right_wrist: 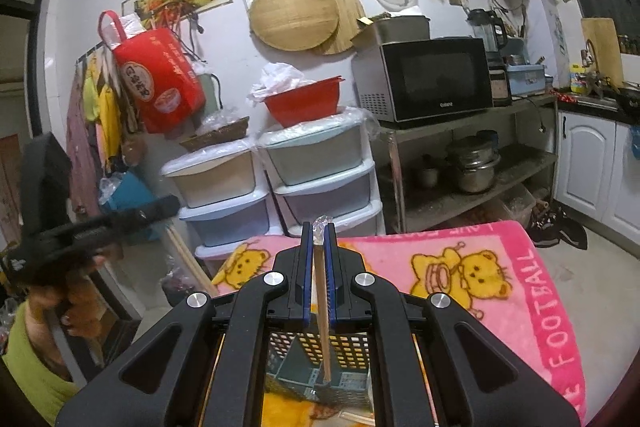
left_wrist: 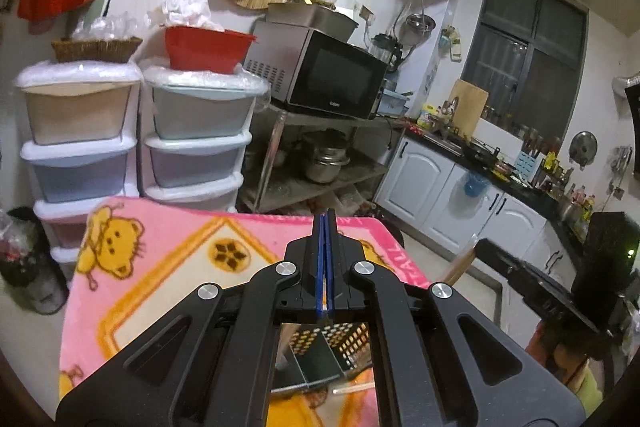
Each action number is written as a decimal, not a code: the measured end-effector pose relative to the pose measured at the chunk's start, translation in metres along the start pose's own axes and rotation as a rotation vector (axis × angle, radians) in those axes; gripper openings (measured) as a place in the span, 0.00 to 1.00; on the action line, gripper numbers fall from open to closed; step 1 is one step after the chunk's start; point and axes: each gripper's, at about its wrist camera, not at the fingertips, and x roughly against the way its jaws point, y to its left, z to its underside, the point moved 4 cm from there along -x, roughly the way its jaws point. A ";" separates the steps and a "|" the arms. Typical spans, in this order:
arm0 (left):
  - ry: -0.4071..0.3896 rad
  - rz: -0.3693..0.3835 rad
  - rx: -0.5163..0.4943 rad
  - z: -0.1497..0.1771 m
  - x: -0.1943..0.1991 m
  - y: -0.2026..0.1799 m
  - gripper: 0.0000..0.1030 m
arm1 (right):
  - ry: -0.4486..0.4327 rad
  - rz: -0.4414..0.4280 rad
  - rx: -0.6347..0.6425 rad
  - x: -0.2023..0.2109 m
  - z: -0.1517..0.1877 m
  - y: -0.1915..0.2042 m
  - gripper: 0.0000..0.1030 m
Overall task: Organize utensils
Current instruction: 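Lower the left tool's chopsticks into a caddy slot while the right tool inserts its pair, then open the left tool and withdraw it while the right tool opens and withdraws, then close the left tool on another wrapped chopstick pair while the right tool grasps one too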
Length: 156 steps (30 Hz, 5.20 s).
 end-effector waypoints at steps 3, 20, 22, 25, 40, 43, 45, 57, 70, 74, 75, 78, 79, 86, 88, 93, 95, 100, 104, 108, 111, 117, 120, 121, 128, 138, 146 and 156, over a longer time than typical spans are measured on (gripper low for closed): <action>0.004 -0.008 0.003 0.003 -0.006 0.004 0.00 | 0.018 0.020 -0.004 -0.010 0.007 -0.006 0.06; 0.134 -0.046 0.066 0.069 -0.037 0.044 0.00 | 0.128 0.088 -0.125 -0.026 0.052 -0.051 0.06; 0.139 -0.053 0.070 0.074 -0.036 0.048 0.00 | 0.133 0.087 -0.131 -0.024 0.057 -0.053 0.12; 0.142 -0.061 0.079 0.081 -0.033 0.054 0.00 | 0.132 0.099 -0.129 -0.018 0.062 -0.054 0.25; 0.113 -0.058 0.060 0.104 0.000 0.060 0.58 | 0.143 0.105 -0.118 0.010 0.085 -0.049 0.55; 0.099 -0.064 0.031 0.107 0.009 0.054 0.69 | 0.134 0.109 -0.101 0.018 0.088 -0.045 0.61; 0.091 -0.065 0.012 0.111 0.014 0.050 0.76 | 0.126 0.111 -0.095 0.023 0.089 -0.043 0.64; 0.123 -0.050 -0.043 0.143 0.027 0.032 0.87 | 0.141 0.101 -0.082 0.044 0.111 -0.034 0.71; 0.193 -0.044 -0.017 0.180 0.027 0.034 0.87 | 0.207 0.079 -0.082 0.054 0.147 -0.028 0.71; 0.215 -0.051 -0.015 0.191 0.024 0.036 0.87 | 0.227 0.080 -0.076 0.055 0.157 -0.025 0.71; 0.219 -0.052 -0.015 0.193 0.024 0.036 0.87 | 0.231 0.081 -0.074 0.054 0.158 -0.024 0.71; 0.237 -0.054 -0.018 0.200 0.022 0.036 0.87 | 0.246 0.083 -0.071 0.054 0.165 -0.024 0.71; 0.242 -0.057 -0.020 0.203 0.021 0.036 0.87 | 0.252 0.083 -0.072 0.053 0.168 -0.024 0.71; 0.280 -0.066 -0.035 0.220 0.016 0.038 0.87 | 0.290 0.092 -0.074 0.051 0.187 -0.025 0.71; 0.290 -0.071 -0.037 0.223 0.014 0.038 0.87 | 0.301 0.097 -0.072 0.050 0.193 -0.026 0.71; 0.315 -0.072 -0.032 0.232 0.009 0.042 0.87 | 0.326 0.099 -0.068 0.047 0.204 -0.025 0.71; 0.325 -0.073 -0.028 0.235 0.008 0.043 0.87 | 0.336 0.103 -0.058 0.046 0.209 -0.025 0.71; 0.381 -0.067 -0.003 0.248 0.000 0.053 0.61 | 0.353 0.109 -0.052 0.042 0.217 -0.025 0.71; 0.446 -0.056 0.019 0.264 -0.006 0.061 0.33 | 0.368 0.113 -0.048 0.040 0.223 -0.025 0.71; 0.487 -0.056 0.039 0.275 -0.010 0.067 0.27 | 0.397 0.103 -0.055 0.035 0.232 -0.024 0.70; 0.517 -0.059 0.043 0.284 -0.013 0.071 0.23 | 0.424 0.095 -0.066 0.030 0.240 -0.025 0.67; 0.544 -0.059 0.046 0.293 -0.018 0.071 0.23 | 0.475 0.070 -0.096 0.020 0.257 -0.025 0.62; 0.553 -0.061 0.047 0.295 -0.021 0.071 0.23 | 0.492 0.056 -0.108 0.018 0.262 -0.024 0.58; 0.557 -0.060 0.047 0.296 -0.023 0.071 0.23 | 0.500 0.051 -0.112 0.017 0.264 -0.024 0.57; 0.566 -0.054 0.045 0.297 -0.031 0.068 0.19 | 0.533 0.017 -0.151 0.012 0.274 -0.026 0.49; 0.572 -0.053 0.055 0.295 -0.039 0.071 0.07 | 0.560 -0.033 -0.246 0.007 0.286 -0.032 0.31; 0.573 -0.056 0.053 0.293 -0.042 0.072 0.04 | 0.520 -0.025 -0.244 0.012 0.278 -0.035 0.10; 0.533 -0.049 0.047 0.278 -0.033 0.073 0.02 | 0.384 0.033 -0.130 0.026 0.243 -0.028 0.03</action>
